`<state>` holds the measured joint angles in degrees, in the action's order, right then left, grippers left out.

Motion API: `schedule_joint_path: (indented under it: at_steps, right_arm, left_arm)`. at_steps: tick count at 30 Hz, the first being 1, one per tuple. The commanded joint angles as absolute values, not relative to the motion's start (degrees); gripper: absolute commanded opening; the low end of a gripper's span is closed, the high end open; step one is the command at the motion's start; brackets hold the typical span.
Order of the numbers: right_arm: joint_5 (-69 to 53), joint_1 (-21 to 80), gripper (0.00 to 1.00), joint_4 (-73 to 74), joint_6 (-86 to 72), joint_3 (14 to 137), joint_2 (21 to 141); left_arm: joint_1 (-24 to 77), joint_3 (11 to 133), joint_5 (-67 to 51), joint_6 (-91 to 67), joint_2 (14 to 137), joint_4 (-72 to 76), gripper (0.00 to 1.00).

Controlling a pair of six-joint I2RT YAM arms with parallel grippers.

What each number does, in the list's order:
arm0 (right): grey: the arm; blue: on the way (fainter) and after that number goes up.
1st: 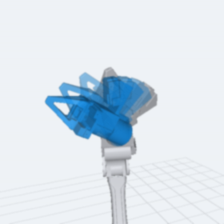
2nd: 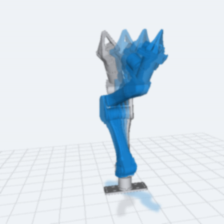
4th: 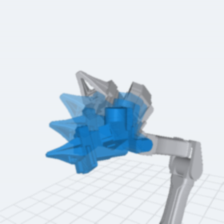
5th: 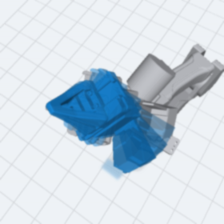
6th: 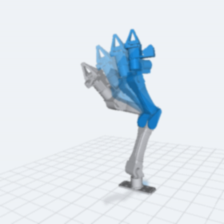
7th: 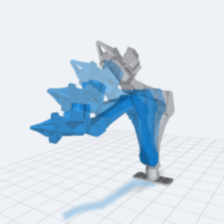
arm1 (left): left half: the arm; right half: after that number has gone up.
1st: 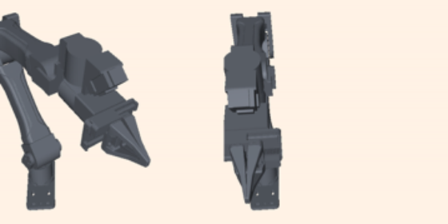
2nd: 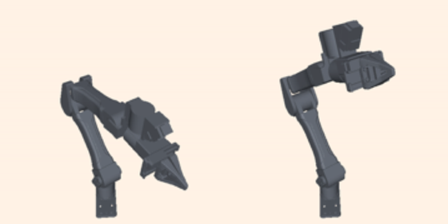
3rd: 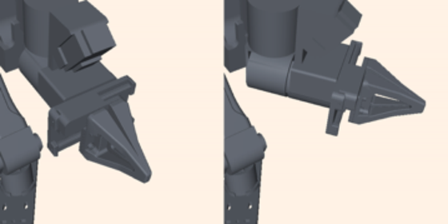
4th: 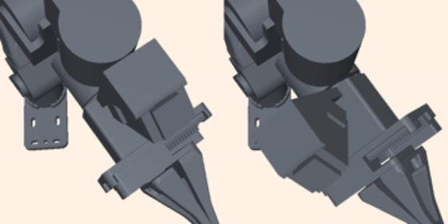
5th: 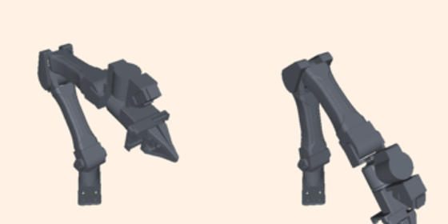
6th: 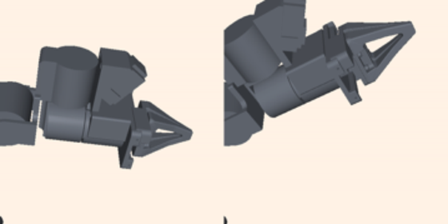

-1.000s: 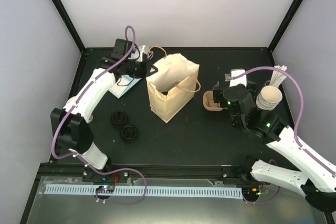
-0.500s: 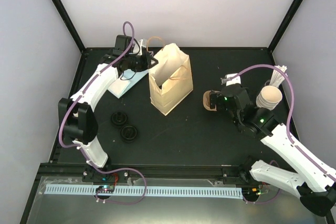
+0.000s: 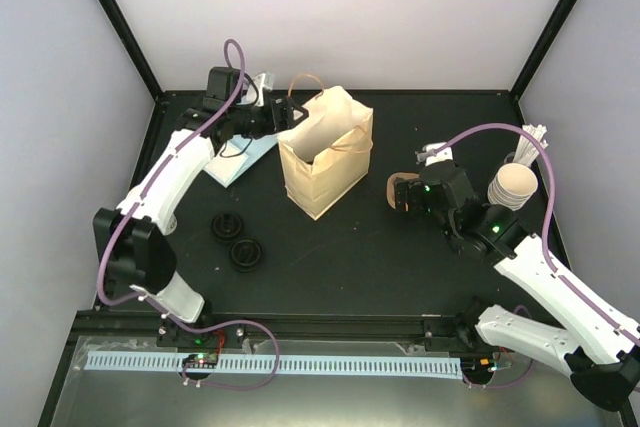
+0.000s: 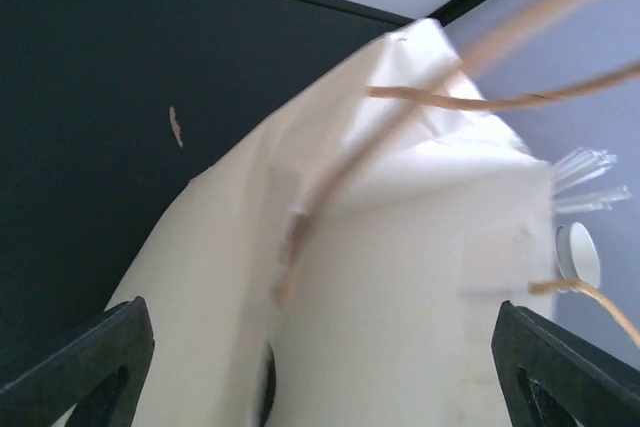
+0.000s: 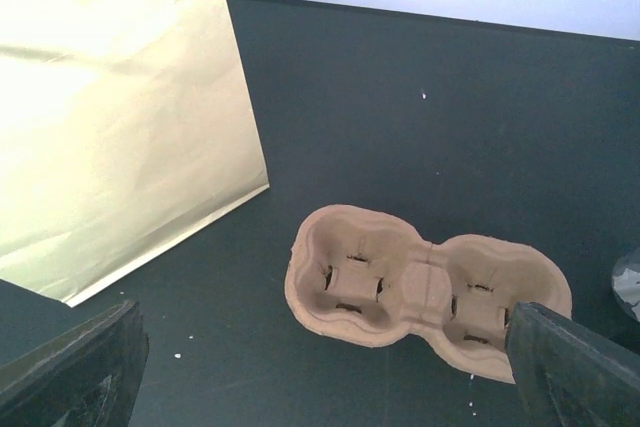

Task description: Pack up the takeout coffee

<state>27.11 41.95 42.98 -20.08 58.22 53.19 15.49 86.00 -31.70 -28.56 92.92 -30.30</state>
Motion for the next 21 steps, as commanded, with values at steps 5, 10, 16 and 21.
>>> schedule_joint_path:
  at_steps: [5,10,16,21]
  right_arm:
    - [26.0,41.49,1.0,42.36,-20.77,58.37,52.8]
    - [27.22,41.53,1.0,43.67,-23.79,58.98,53.61]
    - [27.73,41.52,1.0,44.82,-27.26,59.47,55.93]
    - [24.83,41.56,1.0,44.22,-27.1,58.68,58.12]
  left_arm:
    - [15.38,84.47,-31.4,-25.07,83.14,-34.72,0.99]
    - [15.3,83.21,-29.92,-23.93,76.75,-37.48,0.99]
    - [15.34,80.39,-25.62,-22.62,66.1,-40.81,0.99]
    - [15.29,76.68,-18.78,-20.86,57.51,-48.81,0.99]
